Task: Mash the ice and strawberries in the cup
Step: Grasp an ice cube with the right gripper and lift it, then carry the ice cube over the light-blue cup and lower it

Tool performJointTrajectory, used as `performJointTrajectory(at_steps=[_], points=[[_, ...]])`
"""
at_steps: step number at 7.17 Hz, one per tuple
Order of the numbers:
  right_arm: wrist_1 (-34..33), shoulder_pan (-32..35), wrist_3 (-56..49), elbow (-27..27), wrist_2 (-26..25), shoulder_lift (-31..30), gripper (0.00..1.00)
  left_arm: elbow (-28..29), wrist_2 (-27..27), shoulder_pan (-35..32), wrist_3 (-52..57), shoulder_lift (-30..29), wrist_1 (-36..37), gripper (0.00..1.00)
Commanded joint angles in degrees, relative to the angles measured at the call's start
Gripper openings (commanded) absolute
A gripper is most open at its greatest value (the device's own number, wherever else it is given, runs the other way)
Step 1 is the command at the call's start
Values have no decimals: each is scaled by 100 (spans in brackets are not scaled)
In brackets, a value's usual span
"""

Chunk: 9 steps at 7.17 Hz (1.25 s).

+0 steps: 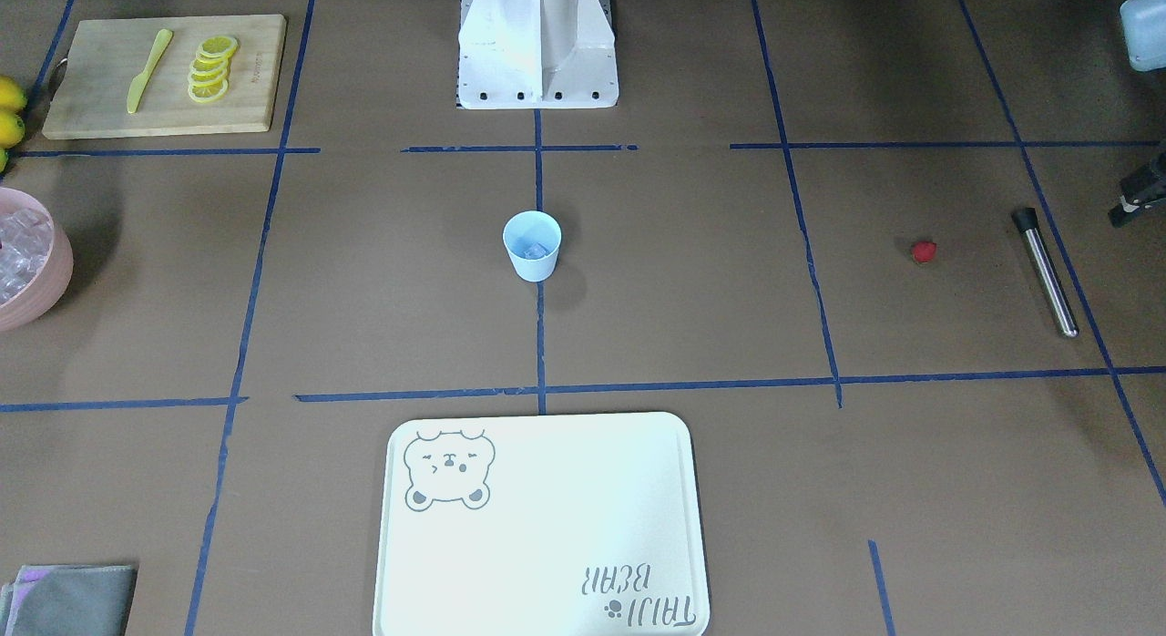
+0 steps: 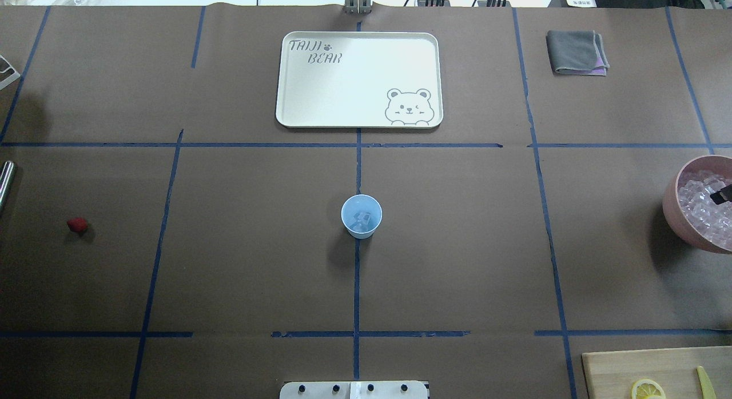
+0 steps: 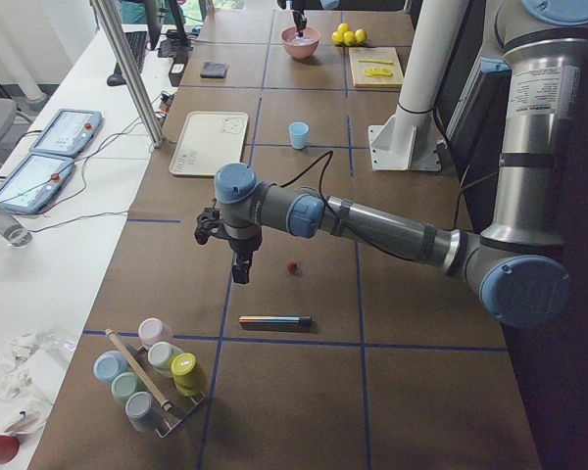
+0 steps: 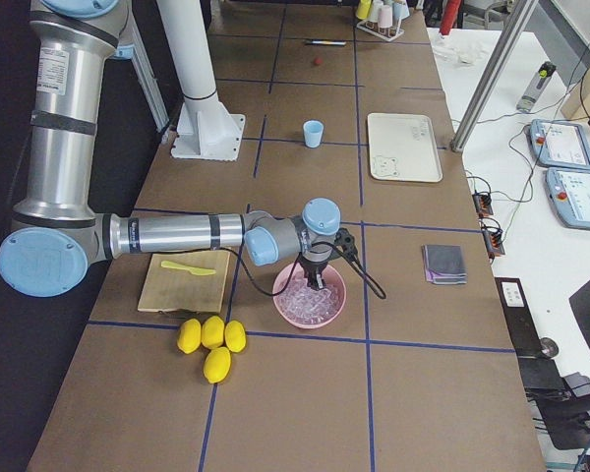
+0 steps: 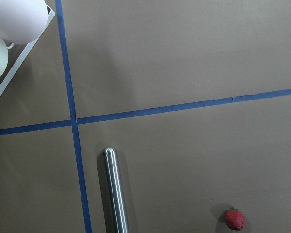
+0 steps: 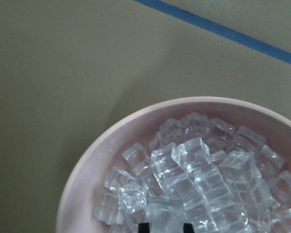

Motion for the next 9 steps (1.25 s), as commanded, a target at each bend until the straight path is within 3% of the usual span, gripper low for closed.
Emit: performJointTrajectory(at_steps=[1, 2, 4, 6, 8, 9], points=[[-1350, 129, 259, 1087, 6, 517, 0, -26, 0, 0, 0, -2, 0, 100], [-1958, -80, 1140, 1238, 14, 1340, 0, -44, 0, 0, 0, -2, 9, 100], [-2245, -1436, 3368, 1214, -168, 2687, 0, -35, 0, 9, 0, -2, 9, 100], [-2254, -2985, 5464, 708, -1404, 4013, 0, 9, 0, 9, 0, -2, 0, 100], [-2245, -3699, 6252, -145, -1978, 4992, 0, 53, 0, 9, 0, -2, 0, 100], [-2236, -3981, 6455, -271, -2242, 5152, 0, 61, 0, 9, 0, -2, 0, 100]])
